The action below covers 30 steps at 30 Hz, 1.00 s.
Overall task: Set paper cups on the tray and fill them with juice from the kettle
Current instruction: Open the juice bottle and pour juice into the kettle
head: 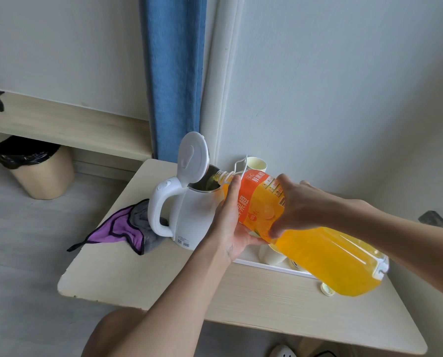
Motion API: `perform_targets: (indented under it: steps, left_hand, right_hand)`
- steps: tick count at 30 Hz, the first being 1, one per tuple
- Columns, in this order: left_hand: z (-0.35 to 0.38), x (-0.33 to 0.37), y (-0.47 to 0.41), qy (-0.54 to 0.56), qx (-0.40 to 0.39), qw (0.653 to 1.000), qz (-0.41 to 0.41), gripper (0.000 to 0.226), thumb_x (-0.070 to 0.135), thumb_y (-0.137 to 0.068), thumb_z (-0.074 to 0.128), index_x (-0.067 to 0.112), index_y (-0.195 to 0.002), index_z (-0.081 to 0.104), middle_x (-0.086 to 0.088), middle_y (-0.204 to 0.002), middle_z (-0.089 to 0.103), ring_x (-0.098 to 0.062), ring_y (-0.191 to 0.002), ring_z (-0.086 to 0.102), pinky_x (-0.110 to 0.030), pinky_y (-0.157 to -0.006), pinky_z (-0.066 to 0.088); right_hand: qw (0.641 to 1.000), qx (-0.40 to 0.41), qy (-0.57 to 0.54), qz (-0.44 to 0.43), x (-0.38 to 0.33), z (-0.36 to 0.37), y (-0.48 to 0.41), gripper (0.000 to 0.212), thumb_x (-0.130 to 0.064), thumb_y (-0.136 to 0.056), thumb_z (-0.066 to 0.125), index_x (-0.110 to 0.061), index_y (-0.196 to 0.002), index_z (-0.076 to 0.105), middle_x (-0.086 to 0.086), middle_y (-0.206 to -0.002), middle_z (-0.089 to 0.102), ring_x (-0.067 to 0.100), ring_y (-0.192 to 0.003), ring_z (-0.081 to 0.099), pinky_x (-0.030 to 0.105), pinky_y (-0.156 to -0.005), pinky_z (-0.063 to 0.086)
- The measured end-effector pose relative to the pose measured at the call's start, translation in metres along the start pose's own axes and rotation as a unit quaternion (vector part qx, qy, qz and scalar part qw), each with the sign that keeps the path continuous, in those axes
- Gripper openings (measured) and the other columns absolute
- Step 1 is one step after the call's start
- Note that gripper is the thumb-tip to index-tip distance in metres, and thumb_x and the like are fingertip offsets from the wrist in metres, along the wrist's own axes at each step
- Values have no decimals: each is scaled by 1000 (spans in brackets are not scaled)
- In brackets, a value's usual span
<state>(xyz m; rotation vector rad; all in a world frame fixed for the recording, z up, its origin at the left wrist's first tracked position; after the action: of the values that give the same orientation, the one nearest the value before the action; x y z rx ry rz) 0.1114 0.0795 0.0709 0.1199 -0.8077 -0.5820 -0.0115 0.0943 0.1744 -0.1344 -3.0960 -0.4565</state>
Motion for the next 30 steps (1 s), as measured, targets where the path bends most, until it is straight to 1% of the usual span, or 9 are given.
perform_targets:
  steps: [9, 14, 20, 30]
  left_hand:
    - [-2, -2, -3, 3, -14, 1000, -1, 91, 85, -68, 65, 30, -140, 61, -13, -129, 73, -39, -119, 69, -77, -93, 49]
    - [-3, -2, -4, 2, -17, 1000, -2, 93, 85, -67, 66, 30, -141, 60, -14, -130, 72, -40, -120, 68, -78, -94, 48]
    - [-2, -4, -5, 3, -23, 1000, -2, 94, 86, -66, 67, 30, -142, 59, -14, -131, 72, -41, -121, 68, -78, -94, 48]
    - [-3, -1, -4, 20, -36, 999, 0, 79, 82, -81, 59, 29, -140, 61, -15, -130, 72, -41, -120, 69, -79, -94, 46]
  right_hand:
    - [1000, -1, 15, 3, -2, 0, -1, 116, -60, -51, 88, -38, -140, 17, 5, -120, 44, 27, -101, 53, 44, -86, 55]
    - [1000, -3, 15, 7, -2, 0, -2, 117, -61, -49, 87, -38, -139, 17, 5, -121, 44, 27, -104, 53, 45, -87, 55]
    - [1000, -2, 20, 8, -1, -1, -1, 116, -61, -50, 87, -38, -140, 16, 5, -121, 44, 27, -104, 53, 44, -86, 56]
    - [1000, -7, 26, 11, -5, -3, 0, 116, -60, -51, 87, -38, -140, 16, 6, -121, 43, 28, -101, 56, 44, -85, 57]
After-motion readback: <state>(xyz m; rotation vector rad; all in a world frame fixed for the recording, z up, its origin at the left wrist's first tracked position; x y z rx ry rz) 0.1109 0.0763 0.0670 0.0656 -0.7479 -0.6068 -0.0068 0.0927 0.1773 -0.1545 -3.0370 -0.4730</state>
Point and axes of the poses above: each hand's wrist, its own y-axis away from the middle knuckle, its own z-axis out of the palm, x = y × z, the point moved 3 cm from there along -y, towards the middle knuckle
